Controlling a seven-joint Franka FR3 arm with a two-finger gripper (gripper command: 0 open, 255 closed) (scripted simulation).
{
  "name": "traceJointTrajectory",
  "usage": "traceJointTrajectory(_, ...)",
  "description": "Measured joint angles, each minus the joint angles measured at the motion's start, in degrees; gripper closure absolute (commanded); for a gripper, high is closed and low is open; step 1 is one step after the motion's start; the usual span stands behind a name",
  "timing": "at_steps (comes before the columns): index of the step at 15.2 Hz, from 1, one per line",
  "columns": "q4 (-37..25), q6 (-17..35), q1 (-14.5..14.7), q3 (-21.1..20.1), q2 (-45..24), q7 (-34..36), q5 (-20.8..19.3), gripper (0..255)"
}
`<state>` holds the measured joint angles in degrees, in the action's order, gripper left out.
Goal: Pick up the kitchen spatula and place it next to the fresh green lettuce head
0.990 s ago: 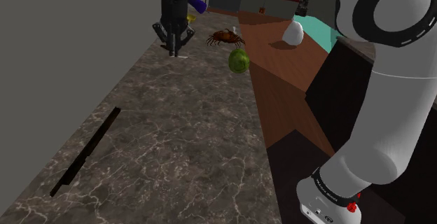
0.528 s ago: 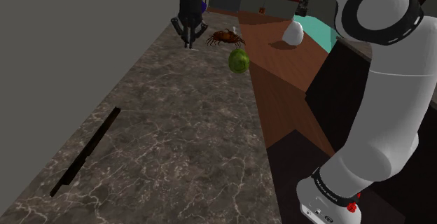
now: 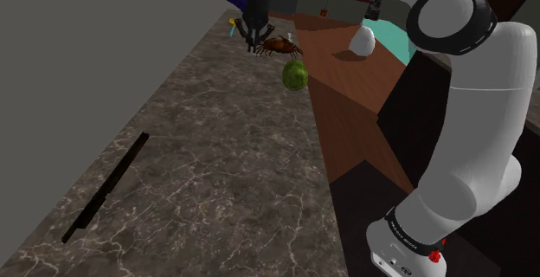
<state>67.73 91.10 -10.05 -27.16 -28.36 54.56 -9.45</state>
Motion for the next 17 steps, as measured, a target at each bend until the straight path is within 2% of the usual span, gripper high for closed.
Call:
traceJointTrajectory(1, -2.48, -0.87, 0.01, 0.42, -1.65, -0.84, -0.52, 255)
traceJointTrajectory(3, -2.55, -0.59, -0.43, 0.64, -2.07, -1.51, -0.62, 255)
traceJointTrajectory(17, 9.06, 10.29, -2.10, 0.85, -1.53, -1.38, -0.59, 255)
